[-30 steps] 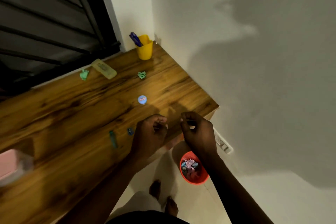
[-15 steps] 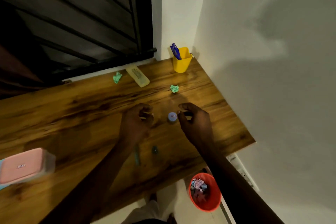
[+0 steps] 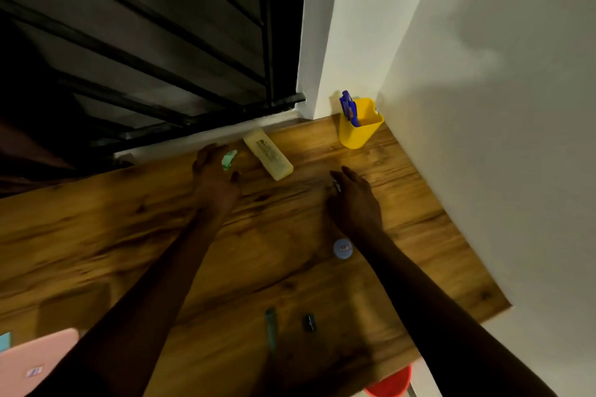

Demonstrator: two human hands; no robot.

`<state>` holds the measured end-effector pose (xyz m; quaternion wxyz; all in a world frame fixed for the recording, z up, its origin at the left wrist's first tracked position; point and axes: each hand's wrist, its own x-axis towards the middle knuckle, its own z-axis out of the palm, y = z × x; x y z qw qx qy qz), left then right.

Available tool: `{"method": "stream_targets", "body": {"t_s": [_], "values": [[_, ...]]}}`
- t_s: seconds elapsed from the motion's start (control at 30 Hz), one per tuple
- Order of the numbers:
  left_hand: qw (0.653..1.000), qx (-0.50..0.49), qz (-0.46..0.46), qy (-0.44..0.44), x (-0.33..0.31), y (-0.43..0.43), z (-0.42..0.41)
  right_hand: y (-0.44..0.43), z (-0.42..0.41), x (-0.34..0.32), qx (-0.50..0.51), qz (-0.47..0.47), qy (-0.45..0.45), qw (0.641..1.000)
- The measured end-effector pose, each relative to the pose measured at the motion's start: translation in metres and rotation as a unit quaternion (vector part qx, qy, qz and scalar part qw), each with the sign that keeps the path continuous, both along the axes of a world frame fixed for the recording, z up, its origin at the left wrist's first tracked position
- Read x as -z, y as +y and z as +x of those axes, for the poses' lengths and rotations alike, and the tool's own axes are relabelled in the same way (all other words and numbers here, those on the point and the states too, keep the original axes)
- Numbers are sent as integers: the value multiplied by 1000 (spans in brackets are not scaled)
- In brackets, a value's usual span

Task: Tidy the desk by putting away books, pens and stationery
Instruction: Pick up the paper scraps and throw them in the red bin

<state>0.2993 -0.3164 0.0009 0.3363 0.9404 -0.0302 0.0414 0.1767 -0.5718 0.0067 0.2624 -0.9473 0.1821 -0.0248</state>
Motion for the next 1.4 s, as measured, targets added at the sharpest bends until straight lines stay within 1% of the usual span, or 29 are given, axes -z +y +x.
{"method": "stream_targets", "body": {"t_s": [0.13, 0.23, 0.33, 0.47, 0.6, 0.8, 0.9, 1.0, 1.1, 1.2, 1.27, 1.4], "values": [[999, 19, 37, 25, 15, 7, 40, 2, 15, 12, -8, -69, 13, 997], [996, 41, 65, 42, 21, 6, 52, -1, 16, 16, -18, -83, 4, 996], [996, 37, 72, 25, 24, 14, 52, -4, 9, 15, -26, -63, -10, 998], [999, 46, 19, 13, 14, 19, 36, -5, -11, 8, 15, 5, -59, 998], [995, 82, -62, -9, -8, 4, -13, -5, -46, -2, 40, 57, -106, 992], [979, 128, -155, 41, -29, -41, -116, -5, -122, -25, 49, 97, -119, 987], [966, 164, -189, 63, -44, -71, -170, -12, -167, -31, 81, 133, -119, 981], [955, 212, -197, 67, -43, -99, -222, -21, -218, -30, 123, 153, -113, 974], [939, 262, -207, 80, -30, -122, -270, -31, -279, -17, 184, 141, -106, 967], [928, 295, -210, 90, -13, -140, -307, -40, -331, 1, 238, 135, -69, 959], [921, 313, -207, 102, -2, -147, -326, -47, -357, 16, 256, 136, -43, 956], [925, 318, -175, 113, 11, -156, -357, -61, -386, 39, 268, 133, 7, 954]]}}
